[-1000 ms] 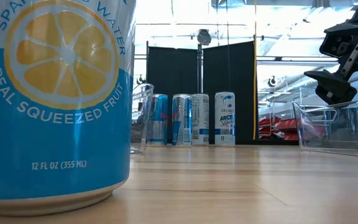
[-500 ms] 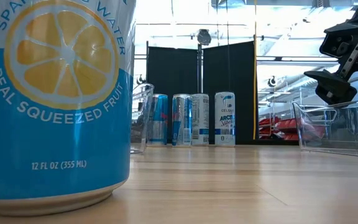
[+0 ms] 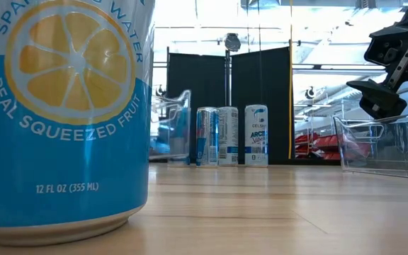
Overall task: Sort soda cans
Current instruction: Move the bottom left transparent bin to the center of the table
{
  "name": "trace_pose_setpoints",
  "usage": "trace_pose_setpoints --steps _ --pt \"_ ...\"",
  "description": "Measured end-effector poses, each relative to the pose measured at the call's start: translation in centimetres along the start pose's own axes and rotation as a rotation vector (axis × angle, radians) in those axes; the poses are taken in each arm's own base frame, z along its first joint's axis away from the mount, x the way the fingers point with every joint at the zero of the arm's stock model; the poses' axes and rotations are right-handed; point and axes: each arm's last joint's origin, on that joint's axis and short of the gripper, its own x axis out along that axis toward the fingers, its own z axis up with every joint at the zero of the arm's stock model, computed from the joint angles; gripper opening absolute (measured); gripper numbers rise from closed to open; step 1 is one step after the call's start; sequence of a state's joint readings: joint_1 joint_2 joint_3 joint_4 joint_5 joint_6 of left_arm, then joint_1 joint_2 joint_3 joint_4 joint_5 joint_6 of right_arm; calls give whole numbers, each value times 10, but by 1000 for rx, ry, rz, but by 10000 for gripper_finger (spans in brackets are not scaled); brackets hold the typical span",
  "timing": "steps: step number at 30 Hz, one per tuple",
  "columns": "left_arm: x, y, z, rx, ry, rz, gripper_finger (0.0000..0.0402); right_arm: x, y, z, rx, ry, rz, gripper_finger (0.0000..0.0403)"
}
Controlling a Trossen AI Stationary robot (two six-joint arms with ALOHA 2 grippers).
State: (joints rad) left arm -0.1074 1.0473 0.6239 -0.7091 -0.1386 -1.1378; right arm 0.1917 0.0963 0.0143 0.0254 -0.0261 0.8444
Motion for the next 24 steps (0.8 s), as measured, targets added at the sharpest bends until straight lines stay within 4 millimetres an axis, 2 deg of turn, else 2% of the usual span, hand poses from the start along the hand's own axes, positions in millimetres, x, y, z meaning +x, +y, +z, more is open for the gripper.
trace_pose_setpoints --steps 6,11,18,24 --pt "4 -5 3 -53 -28 -28 15 0 0 0 0 0 0 325" --pt "18 -13 4 -108 -41 -15 15 0 0 0 0 0 0 325" --pt "39 -30 8 -233 -27 -95 15 0 0 0 0 0 -1 325" --pt "35 -47 13 -328 2 -116 15 0 0 0 0 0 0 325"
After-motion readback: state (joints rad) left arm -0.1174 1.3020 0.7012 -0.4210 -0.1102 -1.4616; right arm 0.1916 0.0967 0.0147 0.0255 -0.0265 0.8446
